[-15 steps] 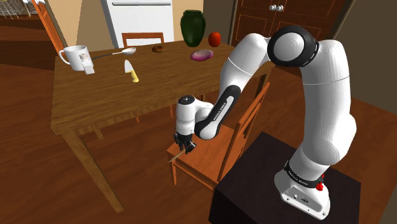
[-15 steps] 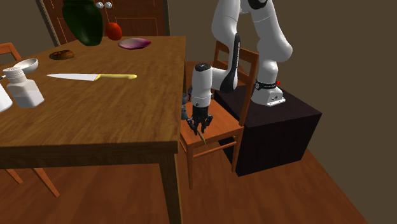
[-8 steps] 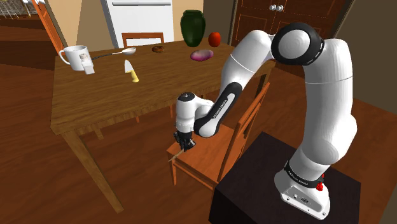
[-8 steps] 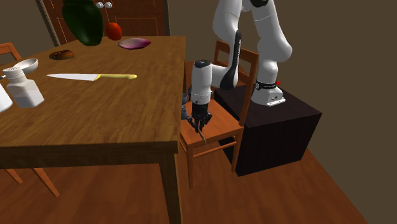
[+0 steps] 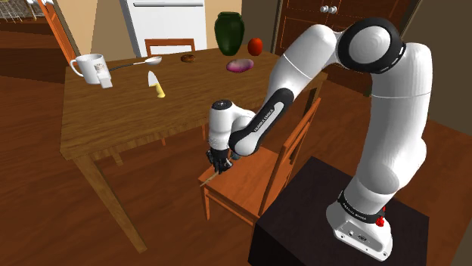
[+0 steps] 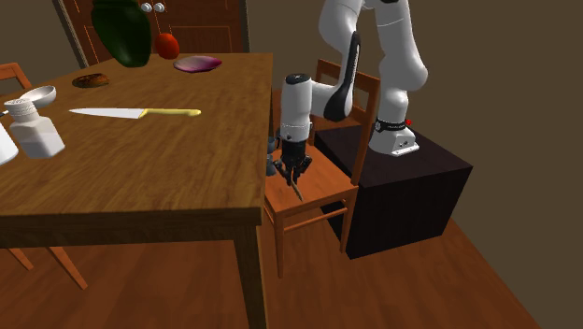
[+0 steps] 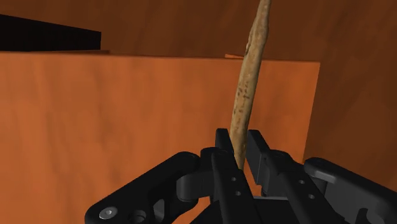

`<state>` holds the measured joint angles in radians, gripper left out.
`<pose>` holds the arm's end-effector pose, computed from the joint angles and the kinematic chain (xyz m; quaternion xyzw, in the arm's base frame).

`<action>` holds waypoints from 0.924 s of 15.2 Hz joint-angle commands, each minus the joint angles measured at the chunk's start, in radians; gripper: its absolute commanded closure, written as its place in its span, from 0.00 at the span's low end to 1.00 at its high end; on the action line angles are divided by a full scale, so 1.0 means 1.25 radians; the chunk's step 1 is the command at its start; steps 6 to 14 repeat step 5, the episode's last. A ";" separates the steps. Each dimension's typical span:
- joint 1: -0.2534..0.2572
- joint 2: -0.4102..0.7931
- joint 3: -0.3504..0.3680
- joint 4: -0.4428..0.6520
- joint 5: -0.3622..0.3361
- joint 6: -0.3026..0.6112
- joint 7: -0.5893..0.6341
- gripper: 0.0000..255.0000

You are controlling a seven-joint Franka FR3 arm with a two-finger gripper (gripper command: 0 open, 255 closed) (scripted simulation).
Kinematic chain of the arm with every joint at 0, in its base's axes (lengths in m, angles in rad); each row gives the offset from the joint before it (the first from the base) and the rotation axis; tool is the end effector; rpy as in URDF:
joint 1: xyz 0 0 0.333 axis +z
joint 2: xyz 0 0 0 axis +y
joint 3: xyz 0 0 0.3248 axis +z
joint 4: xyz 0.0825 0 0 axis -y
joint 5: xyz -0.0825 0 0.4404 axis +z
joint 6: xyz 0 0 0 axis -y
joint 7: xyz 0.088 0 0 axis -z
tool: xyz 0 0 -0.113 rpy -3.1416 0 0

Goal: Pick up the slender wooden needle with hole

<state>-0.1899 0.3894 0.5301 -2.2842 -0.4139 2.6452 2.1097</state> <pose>0.5248 0.2114 0.1626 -0.7498 0.6610 -0.0143 0.0239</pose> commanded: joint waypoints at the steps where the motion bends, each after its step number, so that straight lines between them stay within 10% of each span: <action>1: -0.013 -0.021 0.018 -0.001 0.023 -0.018 -0.016 1.00; 14: -0.026 -0.043 0.034 -0.003 0.047 -0.035 -0.033 1.00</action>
